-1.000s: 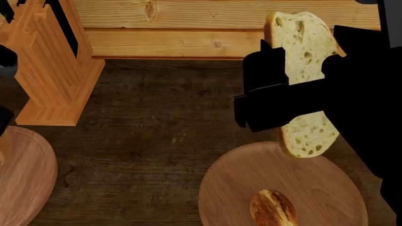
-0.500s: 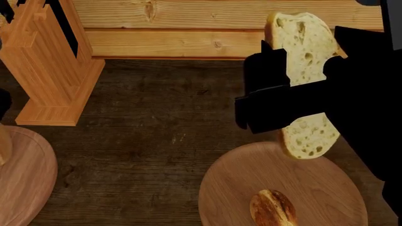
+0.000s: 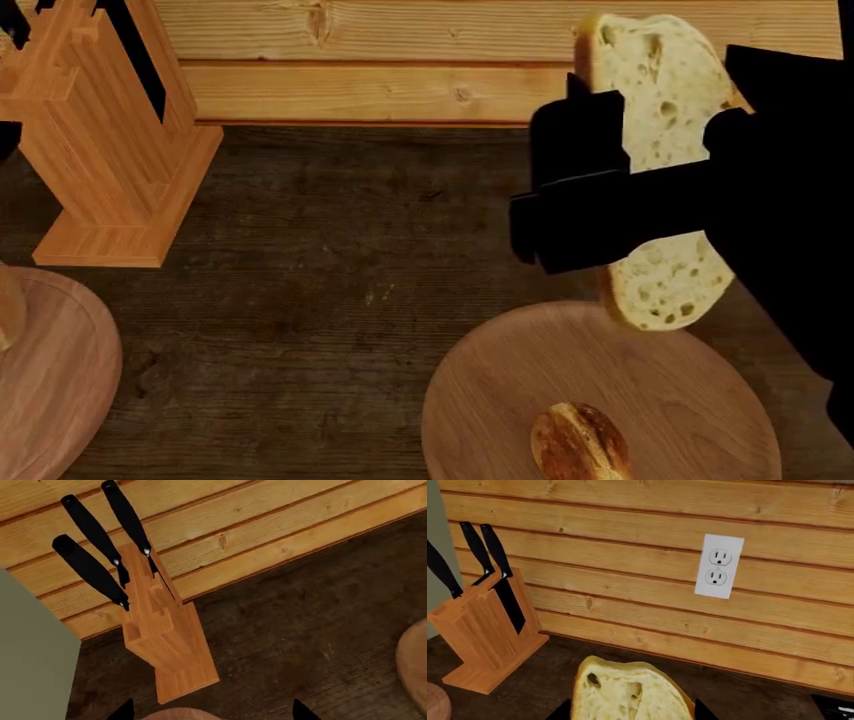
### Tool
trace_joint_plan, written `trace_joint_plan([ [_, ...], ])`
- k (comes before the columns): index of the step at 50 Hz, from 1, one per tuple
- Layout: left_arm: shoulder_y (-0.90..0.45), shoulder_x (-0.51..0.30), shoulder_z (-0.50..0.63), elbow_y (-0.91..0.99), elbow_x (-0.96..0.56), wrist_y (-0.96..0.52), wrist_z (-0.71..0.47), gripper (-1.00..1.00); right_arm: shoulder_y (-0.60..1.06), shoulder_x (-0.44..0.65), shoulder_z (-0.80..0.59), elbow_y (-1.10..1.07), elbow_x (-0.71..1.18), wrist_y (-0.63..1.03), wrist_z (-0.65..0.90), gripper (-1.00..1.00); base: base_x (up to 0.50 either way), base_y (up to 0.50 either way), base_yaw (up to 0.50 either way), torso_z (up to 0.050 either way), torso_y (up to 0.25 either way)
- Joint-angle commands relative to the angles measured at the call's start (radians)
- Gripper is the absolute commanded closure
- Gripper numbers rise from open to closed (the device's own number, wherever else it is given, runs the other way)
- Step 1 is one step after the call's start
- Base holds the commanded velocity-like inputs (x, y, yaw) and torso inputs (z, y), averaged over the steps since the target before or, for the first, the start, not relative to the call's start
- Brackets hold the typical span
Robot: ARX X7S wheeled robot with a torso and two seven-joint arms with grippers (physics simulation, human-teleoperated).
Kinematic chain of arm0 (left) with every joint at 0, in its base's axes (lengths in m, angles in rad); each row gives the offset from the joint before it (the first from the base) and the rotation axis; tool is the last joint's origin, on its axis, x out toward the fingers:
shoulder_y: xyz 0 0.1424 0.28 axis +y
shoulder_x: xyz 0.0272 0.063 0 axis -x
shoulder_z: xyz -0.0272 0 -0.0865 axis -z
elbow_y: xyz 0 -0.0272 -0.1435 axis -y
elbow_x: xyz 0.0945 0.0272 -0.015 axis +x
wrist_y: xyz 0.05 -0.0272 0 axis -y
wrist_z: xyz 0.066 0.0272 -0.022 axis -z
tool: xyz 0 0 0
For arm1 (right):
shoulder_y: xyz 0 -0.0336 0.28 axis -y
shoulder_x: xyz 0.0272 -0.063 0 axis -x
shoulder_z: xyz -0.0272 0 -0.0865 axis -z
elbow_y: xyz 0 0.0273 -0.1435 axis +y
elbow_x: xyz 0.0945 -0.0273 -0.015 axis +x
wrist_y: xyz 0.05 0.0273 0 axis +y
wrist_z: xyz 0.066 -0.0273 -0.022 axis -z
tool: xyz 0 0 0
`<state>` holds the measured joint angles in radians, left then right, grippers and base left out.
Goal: Place all breads on the cutting board.
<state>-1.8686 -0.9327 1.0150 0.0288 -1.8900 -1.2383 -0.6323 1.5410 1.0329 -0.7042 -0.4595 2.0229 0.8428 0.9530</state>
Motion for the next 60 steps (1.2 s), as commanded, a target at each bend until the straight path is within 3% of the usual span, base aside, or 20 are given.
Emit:
trace_joint_plan([
  [1,-0.006,-0.053,-0.075,0.111,-0.177,0.129,-0.172,-1.00,-0.029,0.012,0.020,-0.016,-0.024,-0.022,-0.015,1.00,0.00,0.00,0.00,0.000,0.000],
  [22,-0.005,-0.047,-0.100,0.152,-0.209,0.201,-0.243,-1.00,-0.034,0.010,0.036,-0.008,-0.044,-0.069,0.036,1.00,0.00,0.00,0.00,0.000,0.000],
  [32,0.009,-0.051,-0.097,0.164,-0.214,0.205,-0.249,-1.00,-0.001,-0.012,-0.024,-0.001,-0.043,0.012,0.102,1.00,0.00,0.00,0.00,0.000,0.000],
  [45,0.003,-0.059,-0.102,0.167,-0.222,0.204,-0.257,-1.00,-0.014,-0.008,0.028,-0.043,-0.097,-0.042,0.038,1.00,0.00,0.00,0.00,0.000,0.000],
  [60,-0.033,-0.062,-0.120,0.219,-0.283,0.237,-0.342,-1.00,-0.044,0.008,0.056,-0.047,-0.097,-0.082,-0.004,1.00,0.00,0.00,0.40,0.000,0.000],
])
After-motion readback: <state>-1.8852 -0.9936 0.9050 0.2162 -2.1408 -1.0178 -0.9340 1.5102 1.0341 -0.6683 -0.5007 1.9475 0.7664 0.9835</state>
